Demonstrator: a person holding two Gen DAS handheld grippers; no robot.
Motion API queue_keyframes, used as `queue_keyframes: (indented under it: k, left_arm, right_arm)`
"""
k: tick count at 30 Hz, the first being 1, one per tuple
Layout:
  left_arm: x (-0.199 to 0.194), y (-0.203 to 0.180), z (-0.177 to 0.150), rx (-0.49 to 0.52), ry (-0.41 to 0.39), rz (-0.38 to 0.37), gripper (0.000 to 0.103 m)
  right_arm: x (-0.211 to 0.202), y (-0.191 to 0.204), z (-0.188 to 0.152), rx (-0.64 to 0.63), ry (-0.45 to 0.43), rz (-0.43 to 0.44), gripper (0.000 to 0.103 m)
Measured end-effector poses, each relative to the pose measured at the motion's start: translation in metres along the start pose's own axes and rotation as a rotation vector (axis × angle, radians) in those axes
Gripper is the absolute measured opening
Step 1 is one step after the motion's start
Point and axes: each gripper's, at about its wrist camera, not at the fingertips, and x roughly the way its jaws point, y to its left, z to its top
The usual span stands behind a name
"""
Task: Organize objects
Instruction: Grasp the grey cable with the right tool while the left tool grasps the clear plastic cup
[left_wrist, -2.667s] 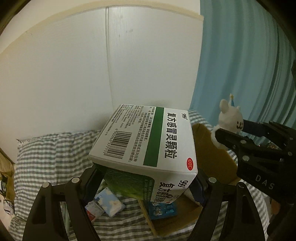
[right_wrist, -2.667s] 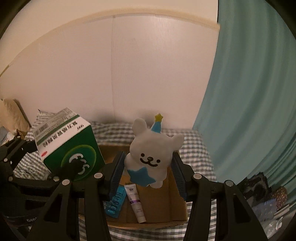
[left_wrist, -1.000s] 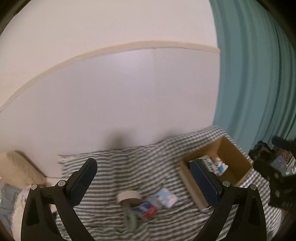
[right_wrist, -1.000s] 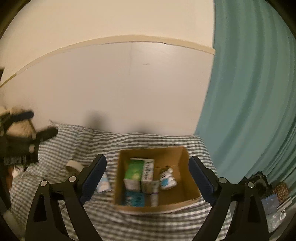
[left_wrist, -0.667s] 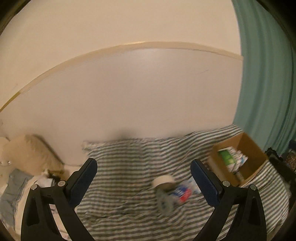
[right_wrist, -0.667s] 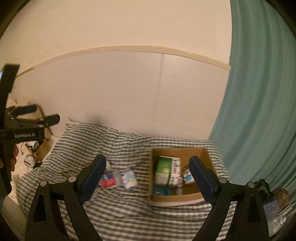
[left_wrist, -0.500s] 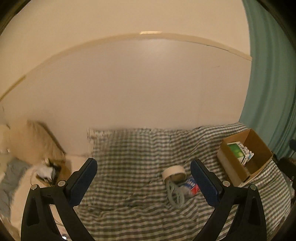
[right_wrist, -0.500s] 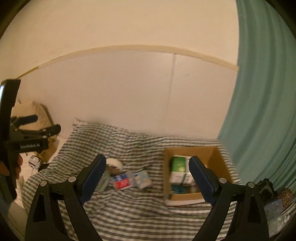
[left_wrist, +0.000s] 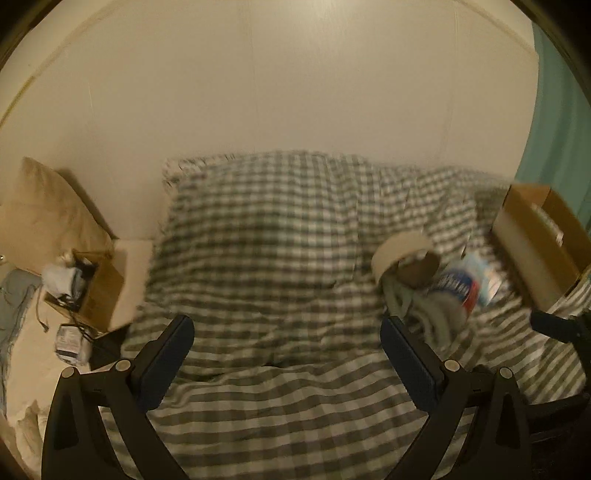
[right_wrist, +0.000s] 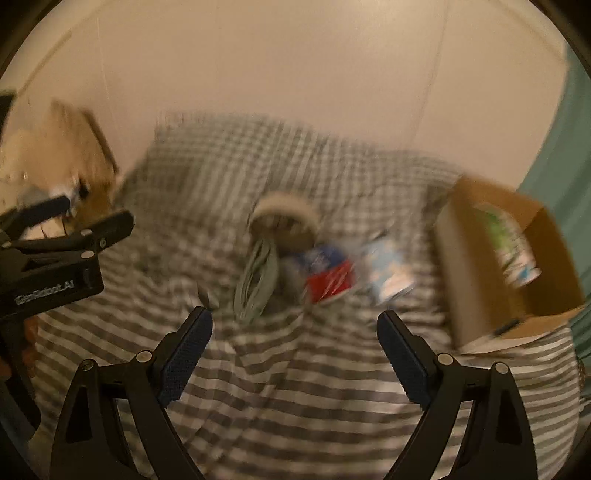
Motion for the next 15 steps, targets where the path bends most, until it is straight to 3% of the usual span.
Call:
queue_keyframes:
  k: [4, 10, 12, 14, 15]
  left_arm:
    - [0.026, 0.006, -0.008, 0.006, 0.054, 0.024, 0.103]
    - [0.047, 0.034, -0.010, -0.126, 0.117, -0.001, 0.103]
    - [0.049, 0.038, -0.011, -0.145, 0.121, -0.009, 0.103]
    - [0.051, 0.037, -0.011, -0.144, 0.127, -0.011, 0.103]
    - [0.053, 0.035, -0.012, -0.137, 0.132, -0.010, 0.103]
  right_arm:
    - [0.045, 0.010, 0.002, -0.017, 0.083, 0.003, 0.075]
    - [0.086, 0.025, 0.018, -0.014, 0.141, 0.062, 0.052]
    - [0.098, 0.032, 0.024, -0.016, 0.150, 0.070, 0.049]
    - [0.111, 0.033, 0.028, -0.002, 0.161, 0.071, 0.033]
    - [0.115, 0.032, 0.028, 0.007, 0.169, 0.073, 0.031]
